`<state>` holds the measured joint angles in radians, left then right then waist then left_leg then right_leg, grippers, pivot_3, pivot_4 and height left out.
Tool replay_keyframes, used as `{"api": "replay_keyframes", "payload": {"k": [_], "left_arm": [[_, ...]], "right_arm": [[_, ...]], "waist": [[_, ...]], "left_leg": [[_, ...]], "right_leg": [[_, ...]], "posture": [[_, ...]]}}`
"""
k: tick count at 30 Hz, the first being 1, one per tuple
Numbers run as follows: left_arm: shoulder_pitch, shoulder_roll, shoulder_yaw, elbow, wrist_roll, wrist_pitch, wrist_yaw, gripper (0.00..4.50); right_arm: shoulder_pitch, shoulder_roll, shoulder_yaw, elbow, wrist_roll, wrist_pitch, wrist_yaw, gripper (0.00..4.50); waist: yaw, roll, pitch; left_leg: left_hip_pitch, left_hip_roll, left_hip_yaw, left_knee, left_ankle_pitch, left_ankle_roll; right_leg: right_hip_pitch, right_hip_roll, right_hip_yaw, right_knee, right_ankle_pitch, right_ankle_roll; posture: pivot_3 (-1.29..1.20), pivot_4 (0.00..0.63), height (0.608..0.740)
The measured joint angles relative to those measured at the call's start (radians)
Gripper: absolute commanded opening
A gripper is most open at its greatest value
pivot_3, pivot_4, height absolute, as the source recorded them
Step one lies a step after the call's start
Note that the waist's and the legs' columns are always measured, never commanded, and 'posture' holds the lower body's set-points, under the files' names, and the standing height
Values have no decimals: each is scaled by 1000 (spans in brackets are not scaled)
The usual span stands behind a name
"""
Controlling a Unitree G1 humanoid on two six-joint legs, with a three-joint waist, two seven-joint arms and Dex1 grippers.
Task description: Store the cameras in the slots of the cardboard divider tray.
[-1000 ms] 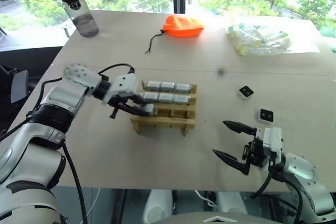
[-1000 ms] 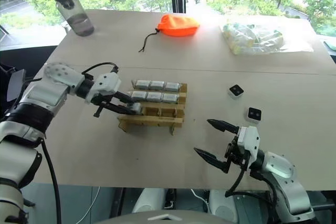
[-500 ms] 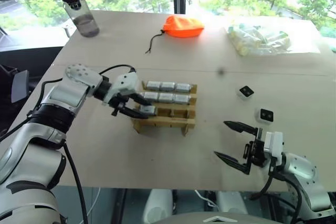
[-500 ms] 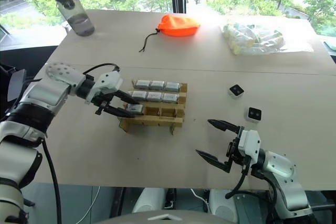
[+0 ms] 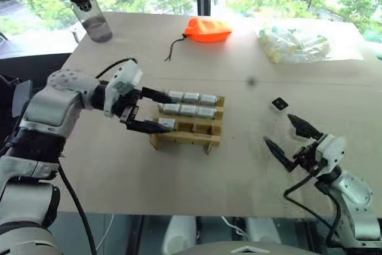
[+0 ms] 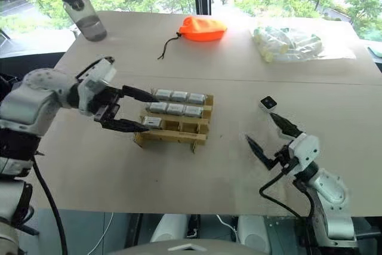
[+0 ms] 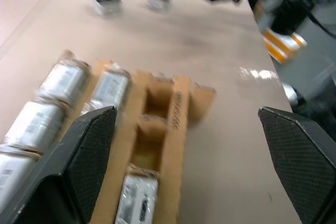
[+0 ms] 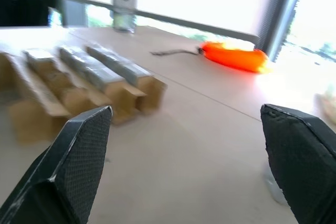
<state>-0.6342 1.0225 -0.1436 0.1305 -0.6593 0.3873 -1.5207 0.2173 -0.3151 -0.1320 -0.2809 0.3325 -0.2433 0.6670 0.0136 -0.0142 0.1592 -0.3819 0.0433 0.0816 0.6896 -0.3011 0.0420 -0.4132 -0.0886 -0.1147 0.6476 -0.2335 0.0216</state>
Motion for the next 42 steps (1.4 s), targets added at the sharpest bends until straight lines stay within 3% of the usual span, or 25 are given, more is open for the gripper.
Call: {"api": "replay_keyframes", "payload": {"k": [3, 7, 14, 25, 30, 31, 36, 42], "left_arm": [[181, -7, 151, -163, -54, 63, 125, 4471], [339, -20, 241, -382, -79, 132, 266, 4471], [459, -15, 353, -605, -114, 241, 417, 4471], [504, 22, 367, -646, -89, 242, 399, 4471], [481, 22, 367, -648, -89, 242, 394, 4500], [473, 22, 366, -648, -89, 242, 394, 4500], [378, 2, 338, -631, -73, 237, 414, 4500], [222, -17, 231, -536, -6, 174, 357, 4500]], "right_arm": [[36, 127, -42, -52, -64, 126, -243, 4500], [39, 234, -46, -67, -195, 311, -505, 4500], [-50, 279, -43, -68, -239, 495, -657, 4500], [-99, 295, -49, -50, -230, 576, -706, 4500], [-80, 293, -32, -69, -239, 579, -706, 2130], [-75, 289, -23, -75, -245, 579, -703, 1921], [-63, 245, 5, -86, -253, 584, -663, 1944], [-159, -58, 194, -80, -347, 373, -367, 1944]], "waist": [[-5, 0, 0], [-1, 0, 0], [-6, 2, -1], [-12, 1, -1], [-14, 1, -1], [-15, 1, -1], [-18, 1, -2], [-34, 2, -1]], "left_leg": [[0, 2, 1, -1, 0, 0], [1, 1, 1, 0, 0, 0], [3, 1, 3, -1, 0, 0], [3, 1, 3, -2, 0, -1], [3, 1, 3, -2, 0, -1], [3, 1, 3, -2, 0, -1], [3, -1, 3, -2, 0, -1], [6, -3, 7, -3, 0, 0]], "right_leg": [[0, -1, 4, 0, 0, 0], [0, -1, 6, 1, 0, 0], [0, 0, 8, 2, 0, 0], [0, 0, 8, 1, 0, 0], [0, 0, 7, 1, 0, 0], [0, 0, 7, 1, 0, 0], [0, 0, 7, 1, 0, 0], [-1, 2, 8, 2, 0, 0]], "posture": [[0, 150, 726], [0, 150, 726], [0, 150, 726], [0, 150, 726], [0, 150, 726], [0, 150, 726], [0, 150, 726], [0, 150, 726]]}}
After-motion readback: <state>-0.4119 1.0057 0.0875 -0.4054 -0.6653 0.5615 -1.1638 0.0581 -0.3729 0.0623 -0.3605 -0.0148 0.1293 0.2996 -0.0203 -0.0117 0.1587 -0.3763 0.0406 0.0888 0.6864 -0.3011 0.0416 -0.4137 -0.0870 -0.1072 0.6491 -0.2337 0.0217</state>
